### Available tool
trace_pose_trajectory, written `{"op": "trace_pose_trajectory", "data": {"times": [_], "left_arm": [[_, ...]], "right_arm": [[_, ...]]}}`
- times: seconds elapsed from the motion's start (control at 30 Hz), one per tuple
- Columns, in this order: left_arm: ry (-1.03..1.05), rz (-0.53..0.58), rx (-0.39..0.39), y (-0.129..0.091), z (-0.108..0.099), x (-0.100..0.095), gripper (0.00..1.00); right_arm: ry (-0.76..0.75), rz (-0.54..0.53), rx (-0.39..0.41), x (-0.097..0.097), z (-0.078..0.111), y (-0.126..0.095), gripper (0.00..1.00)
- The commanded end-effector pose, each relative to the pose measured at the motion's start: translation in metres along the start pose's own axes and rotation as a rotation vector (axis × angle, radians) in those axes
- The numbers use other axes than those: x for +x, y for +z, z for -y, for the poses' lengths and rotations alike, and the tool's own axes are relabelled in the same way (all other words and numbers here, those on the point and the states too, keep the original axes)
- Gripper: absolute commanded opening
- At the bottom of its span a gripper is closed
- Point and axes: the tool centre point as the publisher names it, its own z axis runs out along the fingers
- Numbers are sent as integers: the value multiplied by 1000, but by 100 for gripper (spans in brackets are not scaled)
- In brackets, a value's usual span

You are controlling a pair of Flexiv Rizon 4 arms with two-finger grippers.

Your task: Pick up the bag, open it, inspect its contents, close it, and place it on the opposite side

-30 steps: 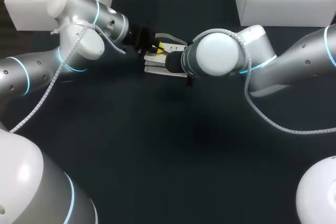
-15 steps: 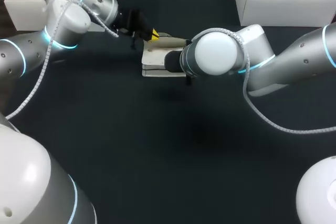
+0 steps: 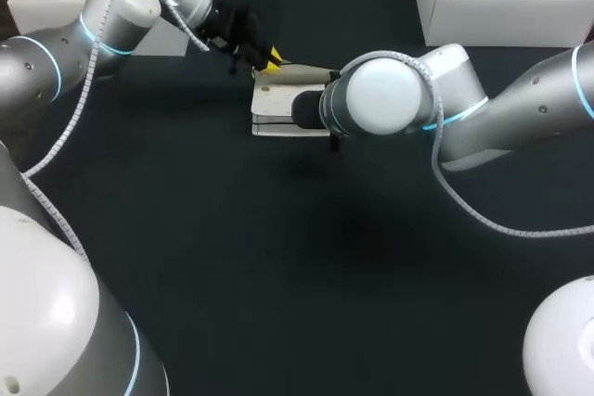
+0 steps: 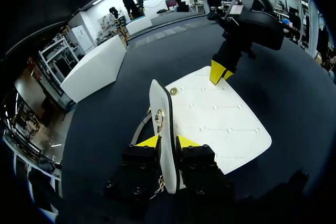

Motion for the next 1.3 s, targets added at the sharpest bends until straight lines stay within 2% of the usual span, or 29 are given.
{"op": "trace_pose_trajectory", "data": {"times": [0.03, 0.13, 0.37, 0.6, 1.1, 1.3], "left_arm": [[0, 46, -3, 7, -1, 12, 64], [0, 63, -20, 13, -1, 17, 66], [-24, 81, -58, 29, -12, 8, 50], [-62, 77, -65, 39, -22, -6, 43], [-67, 40, -112, 47, -23, -15, 40], [-63, 34, -119, 50, -20, -17, 36]], "right_arm": [[0, 4, -2, 2, 1, 0, 0], [0, 4, -2, 2, 1, 0, 0], [0, 4, -2, 2, 1, 0, 0], [0, 4, -2, 2, 1, 0, 0], [0, 4, -2, 2, 1, 0, 0], [0, 4, -2, 2, 1, 0, 0]]}}
